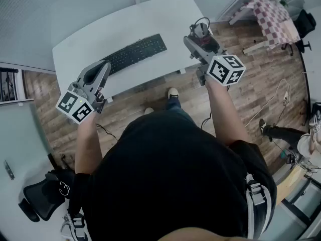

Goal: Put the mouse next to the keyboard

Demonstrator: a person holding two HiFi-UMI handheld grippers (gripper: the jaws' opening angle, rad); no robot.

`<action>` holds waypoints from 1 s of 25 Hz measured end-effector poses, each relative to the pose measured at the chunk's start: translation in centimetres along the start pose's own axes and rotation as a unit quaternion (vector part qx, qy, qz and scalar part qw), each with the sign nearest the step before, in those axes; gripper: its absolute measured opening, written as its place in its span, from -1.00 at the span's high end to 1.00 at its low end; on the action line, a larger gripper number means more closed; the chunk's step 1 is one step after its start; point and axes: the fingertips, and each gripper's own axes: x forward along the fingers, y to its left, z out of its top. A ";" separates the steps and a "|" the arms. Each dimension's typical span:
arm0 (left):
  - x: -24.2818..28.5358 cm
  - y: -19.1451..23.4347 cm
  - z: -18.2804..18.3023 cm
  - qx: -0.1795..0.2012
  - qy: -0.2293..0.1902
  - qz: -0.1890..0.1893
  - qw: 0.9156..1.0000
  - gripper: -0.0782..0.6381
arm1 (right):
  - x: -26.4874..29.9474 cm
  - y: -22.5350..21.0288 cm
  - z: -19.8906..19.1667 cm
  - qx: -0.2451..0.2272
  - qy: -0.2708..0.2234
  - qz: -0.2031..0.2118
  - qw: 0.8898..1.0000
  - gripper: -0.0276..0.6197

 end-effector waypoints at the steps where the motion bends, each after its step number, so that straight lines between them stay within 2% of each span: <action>1: -1.2 0.1 -0.2 -0.003 -0.001 -0.001 1.000 0.72 | -0.1 0.8 -0.3 0.000 0.000 -0.002 1.000 -0.30; 5: -5.8 1.0 -0.7 -0.005 -0.003 0.006 1.000 0.72 | -0.3 4.2 -1.4 -0.002 0.006 -0.006 1.000 -0.30; 8: -8.1 1.8 -0.2 -0.008 -0.019 0.016 1.000 0.72 | -0.6 6.0 -1.7 -0.011 0.007 -0.009 1.000 -0.30; 25: -13.1 2.2 0.5 -0.004 -0.037 0.009 0.999 0.72 | -2.3 8.6 -0.7 -0.008 -0.029 -0.041 0.999 -0.30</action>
